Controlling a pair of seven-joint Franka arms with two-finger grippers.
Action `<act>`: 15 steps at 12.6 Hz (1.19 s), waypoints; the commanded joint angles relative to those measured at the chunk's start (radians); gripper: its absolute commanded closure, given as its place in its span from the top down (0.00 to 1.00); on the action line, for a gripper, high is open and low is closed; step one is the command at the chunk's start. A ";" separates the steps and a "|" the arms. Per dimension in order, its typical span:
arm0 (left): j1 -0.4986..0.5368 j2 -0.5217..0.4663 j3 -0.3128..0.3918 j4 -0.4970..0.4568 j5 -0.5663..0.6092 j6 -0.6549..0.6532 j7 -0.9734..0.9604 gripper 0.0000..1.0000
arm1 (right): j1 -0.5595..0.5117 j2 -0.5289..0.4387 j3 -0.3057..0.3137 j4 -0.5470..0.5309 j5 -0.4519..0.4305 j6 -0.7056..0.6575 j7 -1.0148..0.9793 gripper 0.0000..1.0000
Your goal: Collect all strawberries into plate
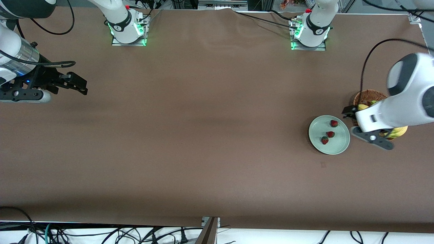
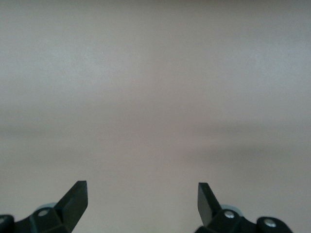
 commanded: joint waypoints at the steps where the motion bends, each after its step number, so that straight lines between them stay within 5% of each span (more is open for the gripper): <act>1: -0.004 -0.013 -0.024 0.174 -0.018 -0.139 0.005 1.00 | -0.003 0.017 0.001 0.028 -0.013 -0.004 0.010 1.00; 4: -0.011 -0.106 0.000 0.206 -0.074 -0.190 -0.024 1.00 | -0.006 0.018 0.000 0.026 -0.005 0.014 0.011 1.00; 7: -0.297 -0.217 0.375 0.132 -0.245 -0.135 -0.225 1.00 | -0.010 0.024 -0.002 0.023 -0.006 0.020 0.011 1.00; 10: -0.487 -0.402 0.651 -0.133 -0.360 0.040 -0.223 1.00 | -0.004 0.023 -0.002 0.025 -0.005 0.020 0.011 1.00; 13: -0.650 -0.512 0.805 -0.279 -0.363 0.103 -0.223 1.00 | -0.001 0.023 0.001 0.025 -0.003 0.031 0.002 1.00; 15: -0.664 -0.512 0.812 -0.285 -0.360 0.109 -0.225 1.00 | 0.005 0.024 0.003 0.025 -0.005 0.032 0.011 1.00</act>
